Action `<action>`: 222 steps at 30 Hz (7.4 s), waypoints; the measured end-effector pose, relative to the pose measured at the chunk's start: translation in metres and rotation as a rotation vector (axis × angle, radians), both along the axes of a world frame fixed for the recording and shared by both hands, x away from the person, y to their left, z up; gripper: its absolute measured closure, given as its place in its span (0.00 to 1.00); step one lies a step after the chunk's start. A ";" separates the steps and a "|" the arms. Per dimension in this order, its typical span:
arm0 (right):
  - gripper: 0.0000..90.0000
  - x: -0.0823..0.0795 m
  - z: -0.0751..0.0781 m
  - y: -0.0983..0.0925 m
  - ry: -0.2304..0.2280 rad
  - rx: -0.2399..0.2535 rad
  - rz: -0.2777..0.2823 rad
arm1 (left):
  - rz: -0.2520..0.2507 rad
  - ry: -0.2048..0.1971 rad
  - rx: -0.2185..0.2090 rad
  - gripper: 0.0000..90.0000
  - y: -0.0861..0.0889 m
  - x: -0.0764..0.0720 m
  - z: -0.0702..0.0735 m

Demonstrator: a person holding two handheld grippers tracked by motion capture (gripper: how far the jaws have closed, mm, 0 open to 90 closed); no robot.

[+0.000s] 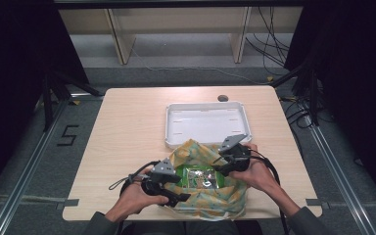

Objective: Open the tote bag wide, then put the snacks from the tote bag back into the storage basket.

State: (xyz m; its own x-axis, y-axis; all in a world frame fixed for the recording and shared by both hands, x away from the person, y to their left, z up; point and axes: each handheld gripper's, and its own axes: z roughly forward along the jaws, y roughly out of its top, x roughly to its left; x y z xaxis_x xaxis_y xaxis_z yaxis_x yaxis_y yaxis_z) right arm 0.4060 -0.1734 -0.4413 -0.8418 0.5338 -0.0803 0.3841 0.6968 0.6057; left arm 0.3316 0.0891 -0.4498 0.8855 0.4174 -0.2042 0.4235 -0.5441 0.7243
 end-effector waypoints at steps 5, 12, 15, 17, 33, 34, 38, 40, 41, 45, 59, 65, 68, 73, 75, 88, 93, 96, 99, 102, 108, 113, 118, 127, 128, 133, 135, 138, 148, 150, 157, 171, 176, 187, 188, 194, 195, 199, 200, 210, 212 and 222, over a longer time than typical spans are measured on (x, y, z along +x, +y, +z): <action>0.87 0.021 -0.017 0.006 0.018 -0.120 0.010 | -0.061 -0.025 0.074 0.71 -0.008 -0.005 -0.015; 0.99 0.047 -0.023 -0.009 0.028 -0.110 -0.069 | -0.164 -0.061 0.173 0.99 -0.016 -0.022 -0.025; 0.99 0.054 -0.025 -0.013 0.029 -0.108 -0.094 | -0.197 -0.061 0.211 0.99 -0.020 -0.030 -0.030; 0.98 0.056 -0.028 -0.014 0.046 -0.115 -0.117 | -0.203 -0.072 0.219 0.99 -0.021 -0.030 -0.030; 0.57 0.016 0.030 -0.011 0.025 0.182 0.011 | 0.108 -0.126 -0.001 0.88 -0.011 -0.025 0.003; 0.56 0.014 0.029 -0.007 0.025 0.187 0.032 | 0.100 -0.144 0.003 0.91 -0.013 -0.024 0.002; 0.55 0.011 0.018 0.011 0.058 0.153 0.086 | 0.103 -0.137 0.073 0.99 -0.021 -0.023 -0.006; 0.54 0.011 0.011 0.018 0.082 0.115 0.103 | 0.104 -0.124 0.100 0.99 -0.023 -0.020 -0.013; 0.54 0.012 0.009 0.021 0.087 0.099 0.108 | 0.090 -0.122 0.119 0.99 -0.024 -0.018 -0.016; 0.54 0.016 -0.005 0.031 0.130 0.055 0.121 | 0.102 -0.082 0.141 1.00 -0.026 -0.018 -0.025; 0.47 0.028 -0.035 0.036 0.233 -0.027 0.135 | 0.096 -0.059 0.170 0.99 -0.030 -0.013 -0.037; 0.47 0.028 -0.038 0.036 0.286 -0.013 0.128 | 0.054 -0.063 0.223 1.00 -0.032 -0.011 -0.040; 0.46 0.026 -0.037 0.036 0.319 -0.009 0.123 | 0.093 -0.046 0.190 1.00 -0.035 -0.012 -0.043; 0.44 0.026 -0.038 0.035 0.356 0.003 0.114 | 0.091 -0.051 0.198 1.00 -0.036 -0.012 -0.043; 0.45 0.025 -0.040 0.036 0.385 0.009 0.104 | 0.102 -0.042 0.188 1.00 -0.037 -0.013 -0.044; 0.57 0.015 -0.013 0.033 0.429 0.095 0.153 | 0.051 -0.061 0.241 1.00 -0.036 -0.011 -0.042; 0.64 0.011 -0.011 0.036 0.459 0.081 0.154 | 0.076 -0.063 0.217 1.00 -0.038 -0.013 -0.043; 0.69 0.009 -0.010 0.037 0.487 0.087 0.140 | 0.080 -0.068 0.224 1.00 -0.038 -0.013 -0.043; 0.78 0.010 -0.010 0.037 0.474 0.094 0.156 | 0.093 -0.059 0.213 1.00 -0.038 -0.014 -0.043; 0.84 0.009 -0.007 0.035 0.487 0.113 0.161 | 0.093 -0.058 0.196 1.00 -0.037 -0.013 -0.040; 0.84 0.009 -0.002 0.033 0.452 0.122 0.189 | 0.086 -0.093 0.170 0.86 -0.035 -0.018 -0.024; 0.84 0.011 0.005 0.025 0.403 0.123 0.180 | 0.108 -0.117 0.114 0.70 -0.024 -0.026 0.002; 0.84 0.011 0.007 0.019 0.386 0.110 0.158 | 0.195 -0.165 0.096 0.59 -0.008 -0.020 0.024; 0.84 0.011 0.013 0.014 0.372 0.121 0.168 | 0.252 -0.225 0.161 0.51 0.017 -0.009 0.040; 0.84 0.012 0.013 0.014 0.365 0.123 0.170 | 0.262 -0.221 0.165 0.51 0.019 -0.009 0.039; 0.84 0.012 0.018 0.012 0.320 0.135 0.218 | 0.300 -0.230 0.197 0.48 0.027 0.002 0.032; 0.84 0.010 0.021 0.011 0.326 0.130 0.188 | 0.303 -0.195 0.204 0.50 0.030 0.007 0.025; 0.84 0.009 0.024 0.010 0.304 0.140 0.170 | 0.303 -0.135 0.153 0.62 0.035 0.013 0.014; 0.84 0.010 0.033 0.009 0.270 0.164 0.166 | 0.279 -0.131 0.198 0.94 0.034 0.028 -0.001; 0.84 0.011 0.033 0.008 0.244 0.187 0.181 | 0.292 -0.112 0.188 0.95 0.033 0.028 -0.004; 0.84 0.011 0.048 0.003 0.235 0.222 0.151 | 0.319 -0.116 0.142 0.78 0.036 0.025 0.004; 0.84 0.010 0.063 -0.002 0.185 0.265 0.164 | 0.361 -0.117 0.030 0.38 0.050 0.011 0.028; 0.84 0.010 0.069 -0.006 0.176 0.285 0.150 | 0.384 -0.143 -0.004 0.33 0.054 0.004 0.034; 0.84 0.012 0.081 -0.017 0.161 0.326 0.106 | 0.393 -0.184 -0.001 0.26 0.063 -0.007 0.034; 0.84 0.013 0.083 -0.018 0.161 0.323 0.104 | 0.408 -0.187 -0.007 0.26 0.064 -0.008 0.034; 0.84 0.018 0.089 -0.027 0.135 0.349 0.095 | 0.437 -0.207 0.007 0.26 0.082 -0.014 0.028; 0.84 0.019 0.089 -0.029 0.138 0.360 0.090 | 0.440 -0.208 0.011 0.26 0.086 -0.016 0.026; 0.84 0.024 0.092 -0.039 0.127 0.377 0.057 | 0.458 -0.219 0.037 0.26 0.097 -0.022 0.023; 0.84 0.026 0.092 -0.041 0.123 0.385 0.044 | 0.469 -0.222 0.044 0.26 0.100 -0.024 0.022; 0.84 0.043 0.093 -0.066 0.095 0.424 -0.036 | 0.455 -0.217 0.068 0.26 0.096 -0.033 0.007; 0.84 0.046 0.092 -0.070 0.086 0.431 -0.056 | 0.416 -0.230 0.112 0.26 0.100 -0.032 0.008; 0.84 0.067 0.084 -0.086 0.097 0.440 -0.173 | 0.428 -0.228 0.134 0.25 0.101 -0.031 0.002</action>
State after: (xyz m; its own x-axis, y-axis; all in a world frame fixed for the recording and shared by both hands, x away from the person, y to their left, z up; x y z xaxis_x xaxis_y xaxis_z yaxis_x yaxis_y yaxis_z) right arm 0.4727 -0.2591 -0.3574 -0.7303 0.6322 0.2590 0.5411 0.3038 0.7842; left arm 0.3003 0.1901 -0.4483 0.6453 0.7620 0.0549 0.4679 -0.4510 0.7600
